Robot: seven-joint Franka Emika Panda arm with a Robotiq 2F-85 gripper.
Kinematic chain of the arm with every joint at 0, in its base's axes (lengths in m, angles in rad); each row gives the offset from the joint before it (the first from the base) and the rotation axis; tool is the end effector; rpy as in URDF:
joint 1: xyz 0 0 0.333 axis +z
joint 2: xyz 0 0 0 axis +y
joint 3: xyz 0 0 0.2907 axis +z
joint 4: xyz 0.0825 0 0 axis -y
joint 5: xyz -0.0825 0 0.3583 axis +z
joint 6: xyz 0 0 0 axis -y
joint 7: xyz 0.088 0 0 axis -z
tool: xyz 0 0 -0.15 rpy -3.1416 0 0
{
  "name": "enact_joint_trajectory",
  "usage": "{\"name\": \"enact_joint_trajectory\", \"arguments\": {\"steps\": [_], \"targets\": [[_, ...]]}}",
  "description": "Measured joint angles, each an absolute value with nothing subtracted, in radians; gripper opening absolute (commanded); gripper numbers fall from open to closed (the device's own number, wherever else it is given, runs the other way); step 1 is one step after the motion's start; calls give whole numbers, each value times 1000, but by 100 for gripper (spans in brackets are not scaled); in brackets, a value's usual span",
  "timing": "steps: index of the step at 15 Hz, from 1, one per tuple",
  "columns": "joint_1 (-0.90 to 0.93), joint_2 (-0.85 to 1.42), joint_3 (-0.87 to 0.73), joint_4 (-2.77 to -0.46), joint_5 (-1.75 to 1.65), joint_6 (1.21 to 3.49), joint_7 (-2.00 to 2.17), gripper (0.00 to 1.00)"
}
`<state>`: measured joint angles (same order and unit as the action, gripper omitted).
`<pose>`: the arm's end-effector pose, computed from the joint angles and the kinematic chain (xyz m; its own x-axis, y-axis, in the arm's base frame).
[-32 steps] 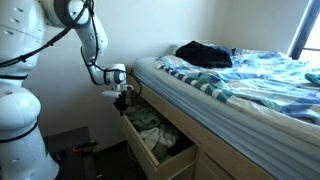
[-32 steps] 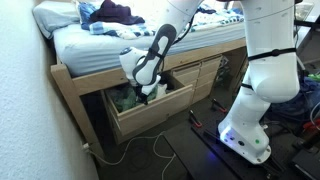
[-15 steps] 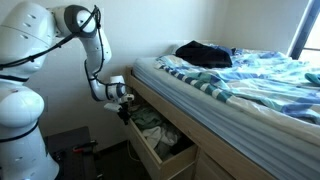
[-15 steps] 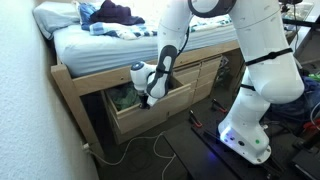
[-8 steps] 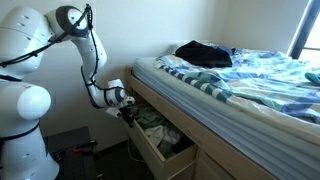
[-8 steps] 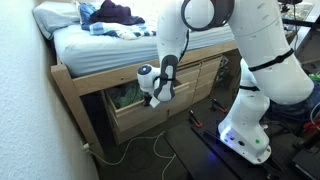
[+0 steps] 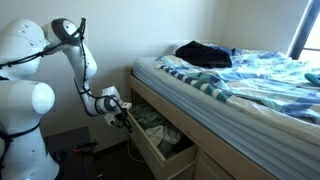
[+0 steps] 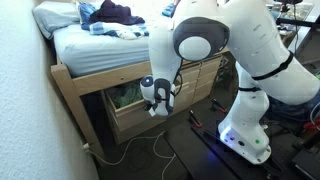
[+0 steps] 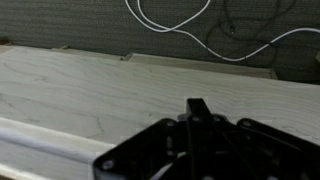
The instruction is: Open the topmost drawer on the left, push the clothes inside it down, and then close the drawer
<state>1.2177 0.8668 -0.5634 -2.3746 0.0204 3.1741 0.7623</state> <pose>0.4003 0.2175 0.0046 0.9502 0.0913 0.2980 0.0049 -0.9604 0.2786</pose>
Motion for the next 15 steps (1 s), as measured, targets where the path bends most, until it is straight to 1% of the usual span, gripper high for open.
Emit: {"name": "enact_joint_trajectory", "arguments": {"steps": [6,15], "targets": [[1301,954,-592,-2320,209,3172,732,0],[1319,1034,-637,-2234,238,3153,711,0]]}}
